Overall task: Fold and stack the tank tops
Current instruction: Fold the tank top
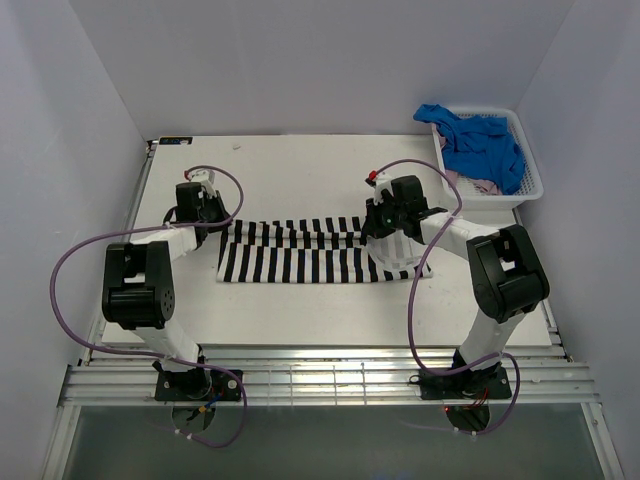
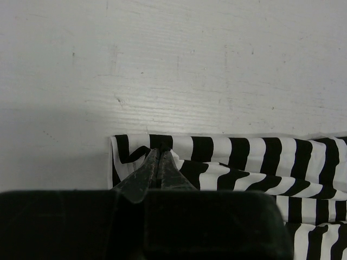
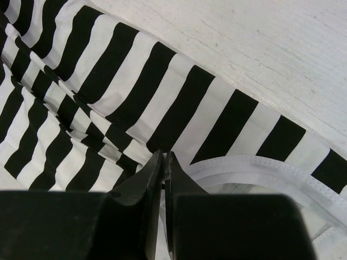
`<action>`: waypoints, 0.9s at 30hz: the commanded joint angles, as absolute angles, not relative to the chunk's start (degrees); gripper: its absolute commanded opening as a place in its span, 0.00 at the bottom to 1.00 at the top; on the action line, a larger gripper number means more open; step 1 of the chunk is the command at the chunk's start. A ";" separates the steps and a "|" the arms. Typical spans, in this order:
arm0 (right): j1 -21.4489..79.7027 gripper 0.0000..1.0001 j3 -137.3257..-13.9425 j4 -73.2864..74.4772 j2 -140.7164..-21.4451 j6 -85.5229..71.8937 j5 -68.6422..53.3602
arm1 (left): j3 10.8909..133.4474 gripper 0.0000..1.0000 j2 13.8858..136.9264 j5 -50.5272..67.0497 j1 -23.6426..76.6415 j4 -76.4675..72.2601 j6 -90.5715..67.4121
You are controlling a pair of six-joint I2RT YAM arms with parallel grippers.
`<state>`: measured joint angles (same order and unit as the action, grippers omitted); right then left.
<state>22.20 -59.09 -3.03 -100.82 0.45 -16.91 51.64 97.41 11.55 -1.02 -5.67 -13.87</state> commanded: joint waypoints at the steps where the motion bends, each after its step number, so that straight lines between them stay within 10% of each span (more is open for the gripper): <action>1: 22.41 0.08 -59.24 -2.99 -100.63 1.32 -17.75 | 50.63 0.00 94.04 11.17 -1.05 -8.09 -15.12; 7: 22.50 0.15 -58.36 -1.68 -100.20 1.32 -19.07 | 49.13 0.27 91.24 9.76 -0.97 -7.39 -15.82; 15: 22.76 0.56 -56.52 1.58 -93.62 0.80 -20.57 | 45.62 0.98 79.99 6.96 -0.97 -3.35 -19.77; 19: 22.85 0.70 -55.72 0.79 -89.83 -1.04 -21.53 | 47.10 0.98 75.68 6.15 -0.97 -1.33 -21.35; 21: 22.76 0.94 -56.68 0.88 -89.39 -1.93 -21.88 | 48.86 0.98 76.11 6.85 -0.97 -0.27 -22.93; 27: 22.68 0.90 -61.60 1.93 -92.54 -7.73 -14.95 | 52.29 0.98 83.04 17.92 -0.97 -0.35 -28.47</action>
